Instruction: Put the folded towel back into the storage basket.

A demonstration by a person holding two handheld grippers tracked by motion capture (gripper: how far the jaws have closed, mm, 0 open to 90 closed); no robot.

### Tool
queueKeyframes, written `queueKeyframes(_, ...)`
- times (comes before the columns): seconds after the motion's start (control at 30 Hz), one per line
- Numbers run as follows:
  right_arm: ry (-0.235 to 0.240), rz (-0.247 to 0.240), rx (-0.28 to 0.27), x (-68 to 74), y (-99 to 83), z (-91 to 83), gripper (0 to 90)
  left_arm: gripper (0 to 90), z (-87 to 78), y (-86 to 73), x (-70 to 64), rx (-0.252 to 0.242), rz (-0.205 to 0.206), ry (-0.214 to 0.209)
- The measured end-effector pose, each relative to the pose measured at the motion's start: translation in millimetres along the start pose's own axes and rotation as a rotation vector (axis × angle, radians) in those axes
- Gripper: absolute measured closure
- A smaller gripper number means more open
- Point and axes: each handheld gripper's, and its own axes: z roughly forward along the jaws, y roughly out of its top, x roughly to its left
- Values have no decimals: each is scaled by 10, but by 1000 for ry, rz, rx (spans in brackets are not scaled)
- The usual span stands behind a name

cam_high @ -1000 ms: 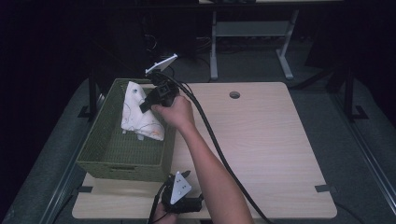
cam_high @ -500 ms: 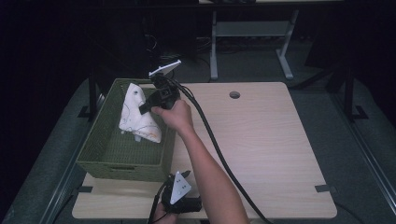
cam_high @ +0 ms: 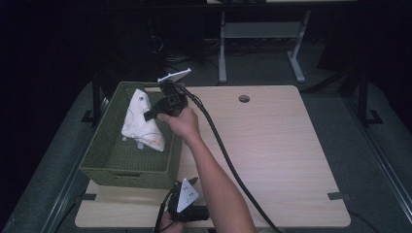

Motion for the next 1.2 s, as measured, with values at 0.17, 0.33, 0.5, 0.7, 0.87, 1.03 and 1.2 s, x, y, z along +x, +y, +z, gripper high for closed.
queueKeyframes(0.17,5,14,5,-42,-8,46,812,167,1,-1,1,-3,0,1)
queueKeyframes(0.33,10,23,14,-83,-14,117,812,167,-1,-2,4,-3,-4,-2)
queueKeyframes(0.5,20,39,18,-166,-32,171,812,167,-4,-3,8,-6,-7,-2)
queueKeyframes(0.7,23,52,20,-232,-52,185,811,167,-9,-2,13,-4,-8,-5)
queueKeyframes(0.87,28,60,17,-278,-67,188,811,167,-5,-4,9,-8,-8,-3)
queueKeyframes(1.03,24,69,25,-311,-74,220,810,167,-7,-4,14,-8,-10,-5)
queueKeyframes(1.2,22,70,30,-334,-80,263,810,167,-8,-4,16,-9,-10,-5)
